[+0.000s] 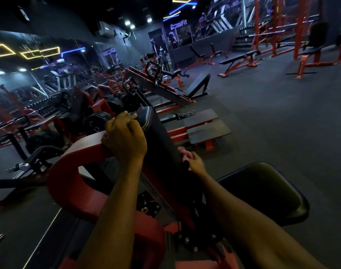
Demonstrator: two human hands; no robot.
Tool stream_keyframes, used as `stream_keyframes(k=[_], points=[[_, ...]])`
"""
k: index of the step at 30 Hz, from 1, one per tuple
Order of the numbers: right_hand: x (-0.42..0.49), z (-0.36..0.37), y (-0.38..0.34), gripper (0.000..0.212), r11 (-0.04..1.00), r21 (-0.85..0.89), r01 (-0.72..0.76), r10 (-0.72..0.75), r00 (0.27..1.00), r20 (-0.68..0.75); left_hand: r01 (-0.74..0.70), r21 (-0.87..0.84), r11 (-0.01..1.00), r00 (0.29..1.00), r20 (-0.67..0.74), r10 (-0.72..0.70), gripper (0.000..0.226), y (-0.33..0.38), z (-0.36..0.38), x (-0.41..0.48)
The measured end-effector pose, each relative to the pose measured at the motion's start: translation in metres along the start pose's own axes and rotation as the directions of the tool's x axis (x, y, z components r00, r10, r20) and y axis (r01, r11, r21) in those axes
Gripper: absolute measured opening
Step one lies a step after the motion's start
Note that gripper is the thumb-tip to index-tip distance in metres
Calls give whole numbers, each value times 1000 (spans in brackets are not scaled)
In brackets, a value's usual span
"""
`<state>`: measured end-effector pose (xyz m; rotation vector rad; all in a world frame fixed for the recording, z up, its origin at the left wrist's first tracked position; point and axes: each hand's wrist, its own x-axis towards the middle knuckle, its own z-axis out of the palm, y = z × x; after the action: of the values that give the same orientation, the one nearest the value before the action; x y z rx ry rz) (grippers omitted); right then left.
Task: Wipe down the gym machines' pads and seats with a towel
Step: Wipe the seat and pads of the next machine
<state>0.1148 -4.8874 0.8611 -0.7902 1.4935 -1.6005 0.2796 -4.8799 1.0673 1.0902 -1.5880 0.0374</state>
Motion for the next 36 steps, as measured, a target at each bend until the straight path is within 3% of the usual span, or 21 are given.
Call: stream_keyframes(k=[2,6,10,12,14,16,20,22,24,27,30,36], points=[[-18,2,-7,9,999,4,43,-43,998,-44,4,-1,1000,1000,-19,-4,59,-1,2,0],[-66,10,-29,36,982,-44,185,-188,980,-71,12,-3,1000,1000,-25,-12,60,-1,3,-1],[-72,31,-111,32,861,46,506,-508,861,28,15,-5,1000,1000,1,-15,62,1,0,-2],[-64,42,-152,39,802,121,585,-597,792,125,13,3,1000,1000,10,-13,64,0,0,-2],[-48,49,-166,46,791,151,592,-611,767,194,17,21,1000,1000,12,-17,65,0,0,-1],[-33,51,-153,46,829,116,548,-560,804,203,28,24,999,999,18,-29,66,1,0,-1],[-30,36,-104,40,942,108,318,-331,933,139,41,20,999,999,-4,-41,64,2,2,-1],[-36,25,-72,25,953,169,253,-275,954,120,55,10,998,998,-3,-55,65,2,2,-1],[-45,17,-44,30,970,164,178,-195,976,92,63,20,998,998,6,-64,64,3,1,-2],[-63,12,-15,36,994,71,88,-89,996,21,71,57,996,997,32,-73,56,6,-2,-4],[-100,1,0,38,995,99,8,-7,1000,-10,94,76,993,994,50,-98,52,10,-4,-5],[-151,-36,2,19,990,142,11,-17,999,37,122,27,992,981,150,-124,58,10,-13,-4]])
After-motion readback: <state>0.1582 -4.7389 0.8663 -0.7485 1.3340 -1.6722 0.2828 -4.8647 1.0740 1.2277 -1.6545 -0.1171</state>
